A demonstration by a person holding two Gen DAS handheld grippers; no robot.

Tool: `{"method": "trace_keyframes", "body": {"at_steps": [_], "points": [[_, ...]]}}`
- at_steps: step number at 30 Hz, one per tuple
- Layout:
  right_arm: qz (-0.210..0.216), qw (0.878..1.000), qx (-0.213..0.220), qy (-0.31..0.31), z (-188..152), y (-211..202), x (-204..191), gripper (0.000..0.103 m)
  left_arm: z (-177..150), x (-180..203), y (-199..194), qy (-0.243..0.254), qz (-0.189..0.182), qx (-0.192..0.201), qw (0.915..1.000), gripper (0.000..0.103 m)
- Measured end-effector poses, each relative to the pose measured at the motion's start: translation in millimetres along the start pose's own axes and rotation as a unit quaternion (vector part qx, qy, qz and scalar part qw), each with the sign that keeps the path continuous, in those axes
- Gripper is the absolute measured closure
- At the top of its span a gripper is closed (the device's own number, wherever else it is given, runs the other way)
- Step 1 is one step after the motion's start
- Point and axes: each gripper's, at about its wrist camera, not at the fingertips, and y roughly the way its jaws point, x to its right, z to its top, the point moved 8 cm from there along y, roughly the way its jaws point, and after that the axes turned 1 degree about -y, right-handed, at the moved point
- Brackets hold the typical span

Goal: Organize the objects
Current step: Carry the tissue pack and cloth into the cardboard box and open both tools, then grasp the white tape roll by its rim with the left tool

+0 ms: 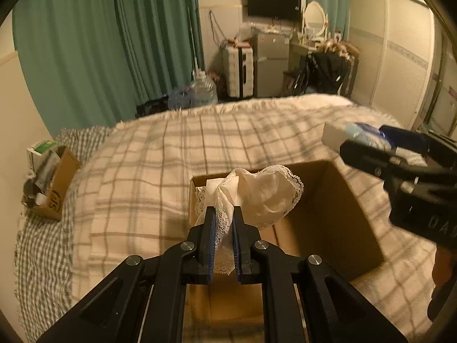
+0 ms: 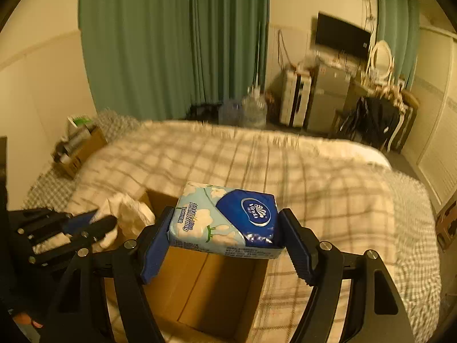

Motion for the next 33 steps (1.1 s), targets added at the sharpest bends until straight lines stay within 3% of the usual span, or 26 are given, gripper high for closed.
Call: {"method": "trace_keyframes", "body": {"at_steps": [5,11,13,14,16,17,23,25,33], "points": [[0.003,0.999,-0.032,-0.002,-25.5,43.7,10.7,0.031,-9.4,-0.1,37.9,0.011,0.006,-0.029,0.9995,0.093],[0.011,0.999,-0.039,0.011,-38.0,54.9,17.0,0.03,-15.2,9.1,52.6,0.02,-0.005,-0.043,0.9988,0.09],[0.014,0.999,-0.03,0.019,-35.3,48.5,18.3,0.025,-15.7,11.3,50.2,0.027,-0.005,-0.044,0.9986,0.077],[0.014,0.999,-0.025,0.023,-31.9,44.0,19.6,0.018,-15.5,12.1,47.6,0.027,-0.004,-0.045,0.9986,0.07],[0.01,0.999,-0.01,0.031,-25.9,28.4,21.8,0.013,-15.0,11.6,37.3,0.022,0.0,-0.04,0.9989,0.031],[0.007,0.999,-0.004,0.033,-22.1,17.4,23.1,0.012,-13.8,10.8,31.0,0.018,0.0,-0.034,0.9993,0.026],[-0.05,0.999,0.013,0.016,-14.3,-44.8,30.2,0.009,-10.7,2.0,-21.0,-0.004,-0.004,-0.008,1.0,0.019],[-0.055,0.998,0.022,0.013,-13.0,-67.3,29.4,0.009,-11.1,-1.2,-43.4,-0.003,0.0,0.007,1.0,0.009],[-0.079,0.995,0.059,-0.012,-23.6,-171.4,11.1,0.0,-34.4,-8.2,-118.3,0.021,0.014,0.047,0.9986,0.003]]}}
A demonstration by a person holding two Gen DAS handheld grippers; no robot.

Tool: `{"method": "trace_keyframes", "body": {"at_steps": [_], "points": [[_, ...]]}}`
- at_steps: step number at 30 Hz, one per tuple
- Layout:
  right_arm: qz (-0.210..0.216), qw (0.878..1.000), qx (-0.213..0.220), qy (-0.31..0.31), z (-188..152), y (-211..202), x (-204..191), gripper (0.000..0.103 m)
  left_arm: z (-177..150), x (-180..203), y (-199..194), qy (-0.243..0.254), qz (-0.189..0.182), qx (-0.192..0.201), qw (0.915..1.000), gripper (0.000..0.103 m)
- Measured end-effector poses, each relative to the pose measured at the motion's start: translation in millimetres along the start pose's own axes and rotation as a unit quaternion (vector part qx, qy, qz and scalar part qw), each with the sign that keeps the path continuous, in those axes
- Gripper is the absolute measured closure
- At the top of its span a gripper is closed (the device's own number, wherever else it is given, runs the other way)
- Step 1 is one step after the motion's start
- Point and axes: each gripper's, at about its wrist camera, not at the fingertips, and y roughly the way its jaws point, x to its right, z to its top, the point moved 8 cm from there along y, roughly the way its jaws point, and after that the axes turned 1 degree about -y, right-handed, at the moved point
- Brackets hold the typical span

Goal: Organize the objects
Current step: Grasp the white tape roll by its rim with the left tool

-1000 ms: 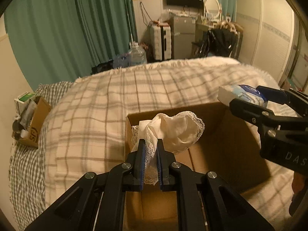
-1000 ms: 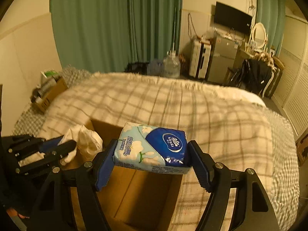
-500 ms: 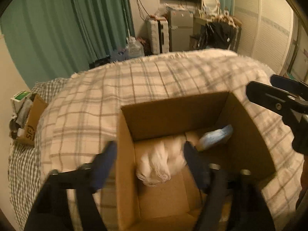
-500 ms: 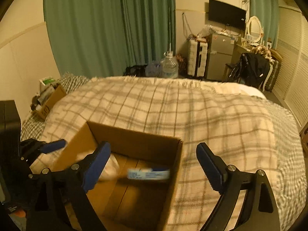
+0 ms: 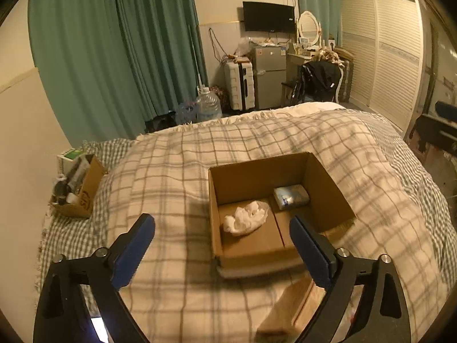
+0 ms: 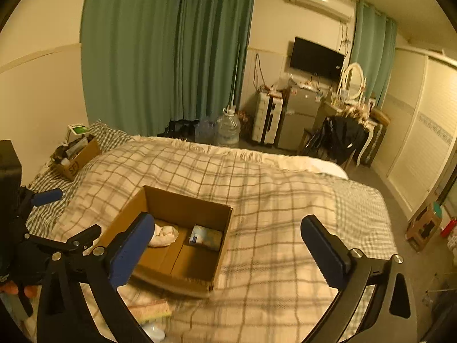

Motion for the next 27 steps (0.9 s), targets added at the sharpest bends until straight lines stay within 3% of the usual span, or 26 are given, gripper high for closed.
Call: {"method": "trace_keyframes", "body": {"at_steps": [8,15,21,27], "points": [[-0.013,1.0,0.013,-0.026,-34.1,-72.2,-11.4,0.0,-38.4,-8.6,-57.0,-0.028,-0.013,0.022,0.9993,0.0],[-0.024,0.999,0.022,-0.035,-95.2,-93.0,-31.4,0.0,-87.1,-11.7,-74.0,-0.067,0.011,0.045,0.9966,0.0],[-0.027,1.0,-0.001,-0.006,-162.2,-72.6,-45.2,0.0,-155.7,3.7,-52.7,-0.099,0.01,0.008,0.995,0.0],[-0.044,0.998,-0.039,0.011,-198.9,-49.2,-36.2,0.0,-191.9,22.7,-28.4,-0.059,0.015,-0.037,0.9974,0.0]]}}
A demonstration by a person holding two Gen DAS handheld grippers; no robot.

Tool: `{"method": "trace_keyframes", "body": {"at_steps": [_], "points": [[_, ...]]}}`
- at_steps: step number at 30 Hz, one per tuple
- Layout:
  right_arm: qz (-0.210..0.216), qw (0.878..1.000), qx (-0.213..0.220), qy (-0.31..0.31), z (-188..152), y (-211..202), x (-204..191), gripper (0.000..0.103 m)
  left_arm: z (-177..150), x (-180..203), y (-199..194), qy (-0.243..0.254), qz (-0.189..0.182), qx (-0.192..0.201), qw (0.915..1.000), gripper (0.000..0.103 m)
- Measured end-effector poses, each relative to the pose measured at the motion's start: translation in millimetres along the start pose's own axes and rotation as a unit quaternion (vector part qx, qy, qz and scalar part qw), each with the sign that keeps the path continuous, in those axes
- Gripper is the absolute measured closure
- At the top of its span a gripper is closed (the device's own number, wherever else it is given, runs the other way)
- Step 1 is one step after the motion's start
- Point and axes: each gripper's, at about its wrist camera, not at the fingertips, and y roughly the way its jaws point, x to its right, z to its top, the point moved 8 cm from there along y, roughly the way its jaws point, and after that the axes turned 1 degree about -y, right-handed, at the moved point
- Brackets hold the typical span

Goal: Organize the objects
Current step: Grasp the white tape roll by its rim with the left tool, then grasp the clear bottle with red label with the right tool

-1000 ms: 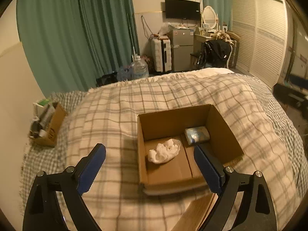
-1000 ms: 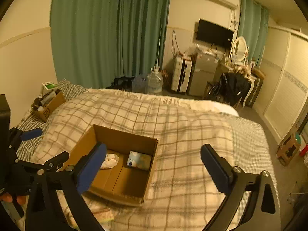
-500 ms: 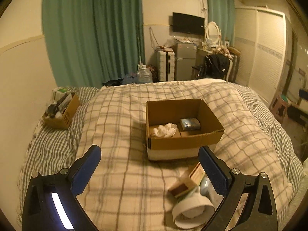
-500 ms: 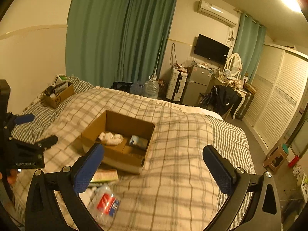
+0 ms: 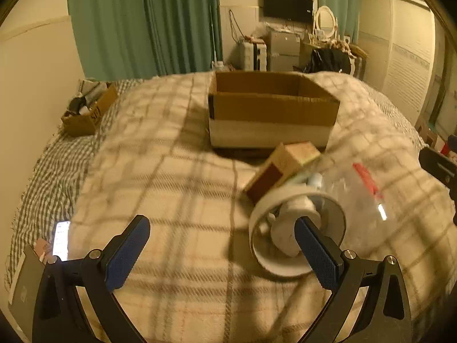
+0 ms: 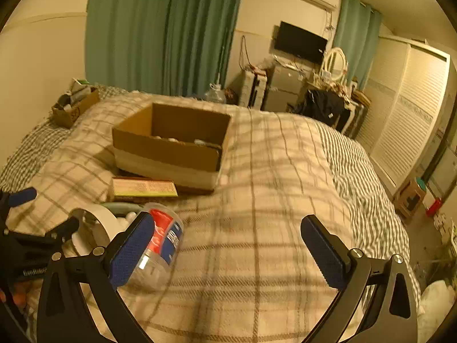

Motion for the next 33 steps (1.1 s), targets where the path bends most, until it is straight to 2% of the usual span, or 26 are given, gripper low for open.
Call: {"method": "trace_keyframes", "body": {"at_steps": [2,4,5,8,10,13,18,22,27,33], "points": [[0.005,1.0,-0.008,0.005,-3.3,4.3,1.6,0.0,-1.8,0.6,2.7,-0.001,-0.006,0.001,1.0,0.003],[0.012,1.0,-0.011,0.004,-6.3,6.0,-1.5,0.0,-6.0,3.6,9.8,0.001,-0.011,-0.012,0.9999,0.018],[0.015,1.0,-0.012,0.002,-7.2,7.1,-4.3,0.0,-7.3,5.4,12.8,0.003,-0.013,-0.018,0.9997,0.022],[0.023,1.0,-0.015,-0.007,-10.8,7.6,-13.1,0.0,-13.1,12.2,23.6,0.01,-0.03,-0.041,0.9987,0.047],[0.026,0.999,-0.016,-0.012,-12.6,7.9,-19.7,0.0,-15.7,14.9,28.2,0.01,-0.041,-0.052,0.9977,0.084],[0.03,0.999,-0.018,-0.018,-14.1,8.6,-27.9,0.0,-16.8,14.1,27.8,0.003,-0.047,-0.052,0.9975,0.097],[0.039,0.999,-0.02,-0.024,-15.1,8.2,-41.8,0.001,-7.7,0.8,8.3,-0.025,-0.05,-0.03,0.998,0.099],[0.052,0.998,-0.028,-0.029,-17.2,12.0,-57.8,0.0,-1.4,-14.9,-3.9,-0.023,-0.022,-0.014,0.9994,0.099],[0.065,0.996,-0.054,-0.037,-22.8,28.1,-82.5,0.001,1.9,-40.6,-8.0,-0.032,0.015,-0.004,0.9994,0.099],[0.054,0.993,-0.09,-0.044,-33.5,50.3,-94.7,0.001,-0.5,-49.3,-4.7,-0.041,0.016,-0.008,0.999,0.099]]}}
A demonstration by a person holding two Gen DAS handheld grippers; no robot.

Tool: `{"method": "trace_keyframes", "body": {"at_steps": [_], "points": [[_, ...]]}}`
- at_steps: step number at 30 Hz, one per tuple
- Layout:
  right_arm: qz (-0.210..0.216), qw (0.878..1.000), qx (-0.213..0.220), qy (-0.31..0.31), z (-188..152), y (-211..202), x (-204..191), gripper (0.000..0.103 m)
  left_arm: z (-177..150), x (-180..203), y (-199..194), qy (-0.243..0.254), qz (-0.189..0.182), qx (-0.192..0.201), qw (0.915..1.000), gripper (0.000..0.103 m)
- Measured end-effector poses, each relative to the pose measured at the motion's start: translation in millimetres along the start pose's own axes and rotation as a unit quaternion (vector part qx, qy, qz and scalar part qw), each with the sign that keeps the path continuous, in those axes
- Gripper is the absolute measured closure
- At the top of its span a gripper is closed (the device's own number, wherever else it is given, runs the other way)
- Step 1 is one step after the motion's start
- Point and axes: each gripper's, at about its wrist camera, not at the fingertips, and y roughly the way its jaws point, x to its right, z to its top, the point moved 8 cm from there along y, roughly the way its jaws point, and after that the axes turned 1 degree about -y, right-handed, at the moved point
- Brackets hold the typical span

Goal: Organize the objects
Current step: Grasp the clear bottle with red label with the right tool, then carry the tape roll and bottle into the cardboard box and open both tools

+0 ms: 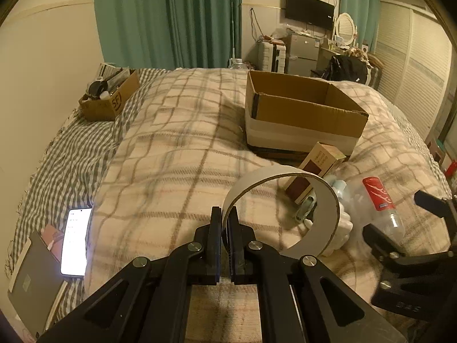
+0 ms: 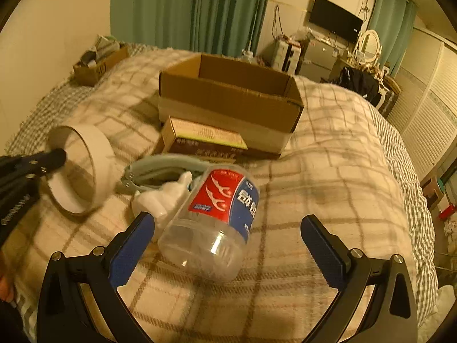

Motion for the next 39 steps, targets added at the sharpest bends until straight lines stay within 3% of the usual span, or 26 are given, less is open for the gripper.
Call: {"method": "trace_keyframes", "body": {"at_steps": [7,11,14,15,28,39], "points": [[-0.003,0.999,-0.031,-0.011,-11.9,19.6,-3.1,0.002,-3.0,2.6,2.2,0.002,-0.005,-0.002,1.0,0.099],[0.012,0.999,-0.043,-0.016,-16.0,23.3,-6.9,0.013,-3.7,4.5,1.1,0.002,-0.009,-0.002,1.0,0.099],[0.023,0.999,-0.041,-0.021,-16.5,19.1,-9.0,0.034,-4.0,6.8,0.6,0.004,-0.012,-0.002,0.9999,0.099],[0.02,0.999,-0.038,-0.028,-16.1,16.0,-10.0,0.037,-3.9,7.5,0.4,0.005,-0.013,-0.001,0.9999,0.099],[0.015,0.998,0.033,-0.047,4.0,-33.9,-2.9,0.039,6.4,25.3,-11.8,0.016,-0.029,0.009,0.9994,0.099],[0.038,0.994,0.087,-0.044,38.1,-76.6,4.1,0.039,44.9,39.3,-31.7,0.02,-0.04,0.042,0.9981,0.099]]}}
